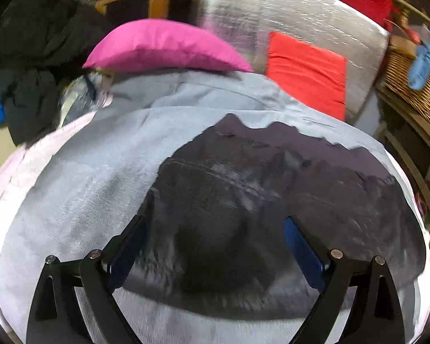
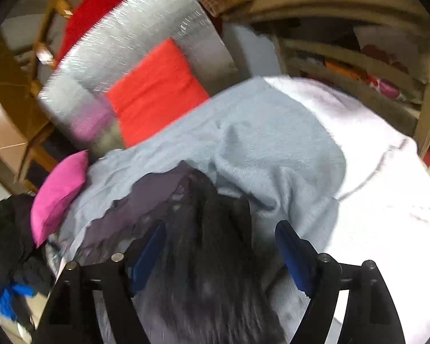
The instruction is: Fold large clothes
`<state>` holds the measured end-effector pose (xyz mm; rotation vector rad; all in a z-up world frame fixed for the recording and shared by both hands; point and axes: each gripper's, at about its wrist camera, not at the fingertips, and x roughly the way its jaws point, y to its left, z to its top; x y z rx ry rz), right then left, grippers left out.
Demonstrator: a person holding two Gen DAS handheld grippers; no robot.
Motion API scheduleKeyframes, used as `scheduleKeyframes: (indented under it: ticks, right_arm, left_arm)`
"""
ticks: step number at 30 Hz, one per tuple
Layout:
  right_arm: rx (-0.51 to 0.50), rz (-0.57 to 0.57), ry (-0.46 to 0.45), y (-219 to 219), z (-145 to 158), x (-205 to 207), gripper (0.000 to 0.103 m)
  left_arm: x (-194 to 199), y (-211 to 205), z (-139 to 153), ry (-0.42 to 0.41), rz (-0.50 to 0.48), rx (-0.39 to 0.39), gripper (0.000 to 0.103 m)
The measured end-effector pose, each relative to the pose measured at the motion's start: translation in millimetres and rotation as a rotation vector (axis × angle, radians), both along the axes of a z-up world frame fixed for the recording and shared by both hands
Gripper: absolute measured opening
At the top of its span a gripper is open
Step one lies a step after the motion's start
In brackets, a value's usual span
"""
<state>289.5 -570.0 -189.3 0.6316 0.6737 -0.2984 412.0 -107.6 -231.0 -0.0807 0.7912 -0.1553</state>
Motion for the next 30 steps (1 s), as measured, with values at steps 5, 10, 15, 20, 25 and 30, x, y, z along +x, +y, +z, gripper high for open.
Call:
scheduleKeyframes:
  ticks: [5, 10, 15, 20, 25, 30]
  right_arm:
    - [0.132, 0.061, -0.084, 13, -8, -38, 0.082]
    - [0.040, 0.132, -0.076, 46, -21, -37, 0.036]
    - [0.009, 0.193, -0.005, 66, -34, -25, 0.034]
    - [0.017, 0.202, 0.035, 71, -47, -13, 0.036]
    - [0.049, 0.216, 0.099, 69, -69, 0, 0.037]
    - [0.053, 0.218, 0.096, 68, -69, 0, 0.037]
  left_arm:
    - [-40, -4, 8, -0.023, -0.048, 0.012, 0.096]
    - [-64, -4, -3, 0.001, -0.076, 0.044, 0.096]
    - [-54, -5, -11, -0.018, -0.025, 0.142, 0.096]
    - [-35, -12, -30, 0.020, -0.016, 0.204, 0.096]
    - [-24, -21, -47, 0.051, -0.030, 0.256, 0.096]
    - [-26, -24, -45, 0.028, -0.043, 0.285, 0.096]
